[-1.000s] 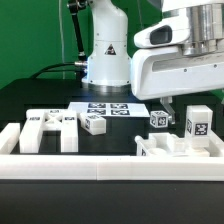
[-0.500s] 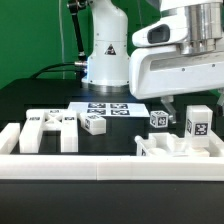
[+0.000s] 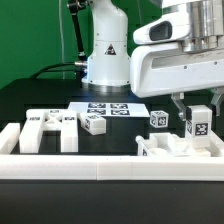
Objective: Assemble chair
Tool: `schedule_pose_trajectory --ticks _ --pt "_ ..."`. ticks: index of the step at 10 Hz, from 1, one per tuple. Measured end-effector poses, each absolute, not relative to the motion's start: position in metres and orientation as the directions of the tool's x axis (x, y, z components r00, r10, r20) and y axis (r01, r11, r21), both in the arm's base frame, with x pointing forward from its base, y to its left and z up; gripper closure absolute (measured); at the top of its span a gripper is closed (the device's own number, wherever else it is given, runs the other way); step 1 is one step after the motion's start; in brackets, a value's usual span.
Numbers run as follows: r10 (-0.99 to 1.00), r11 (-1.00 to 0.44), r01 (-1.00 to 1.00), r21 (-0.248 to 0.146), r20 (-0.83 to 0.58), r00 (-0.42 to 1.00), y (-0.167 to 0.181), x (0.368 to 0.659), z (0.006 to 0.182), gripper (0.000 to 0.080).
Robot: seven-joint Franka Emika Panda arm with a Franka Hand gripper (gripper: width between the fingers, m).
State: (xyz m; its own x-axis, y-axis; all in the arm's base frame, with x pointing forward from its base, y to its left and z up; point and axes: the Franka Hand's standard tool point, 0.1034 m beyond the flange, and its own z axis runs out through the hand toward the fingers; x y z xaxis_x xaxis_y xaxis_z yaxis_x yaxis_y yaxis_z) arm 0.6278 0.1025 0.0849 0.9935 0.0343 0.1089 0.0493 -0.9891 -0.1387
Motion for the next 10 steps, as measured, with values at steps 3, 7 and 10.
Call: schedule_pose_trajectory --ticks 3,7,10 --pt "-0.073 -0.987 -0.058 -0.152 0.093 0.993 0.1025 0.6275 0.0845 0.0509" --pt "-0.550 -0.820 -0.533 -0.209 0.032 0.834 0.1077 0.6279 0.0837 0.0509" --pt "-0.769 -0.619 -0.755 -0.217 -0.029 0.638 0.1098 0.6277 0.0835 0.0509"
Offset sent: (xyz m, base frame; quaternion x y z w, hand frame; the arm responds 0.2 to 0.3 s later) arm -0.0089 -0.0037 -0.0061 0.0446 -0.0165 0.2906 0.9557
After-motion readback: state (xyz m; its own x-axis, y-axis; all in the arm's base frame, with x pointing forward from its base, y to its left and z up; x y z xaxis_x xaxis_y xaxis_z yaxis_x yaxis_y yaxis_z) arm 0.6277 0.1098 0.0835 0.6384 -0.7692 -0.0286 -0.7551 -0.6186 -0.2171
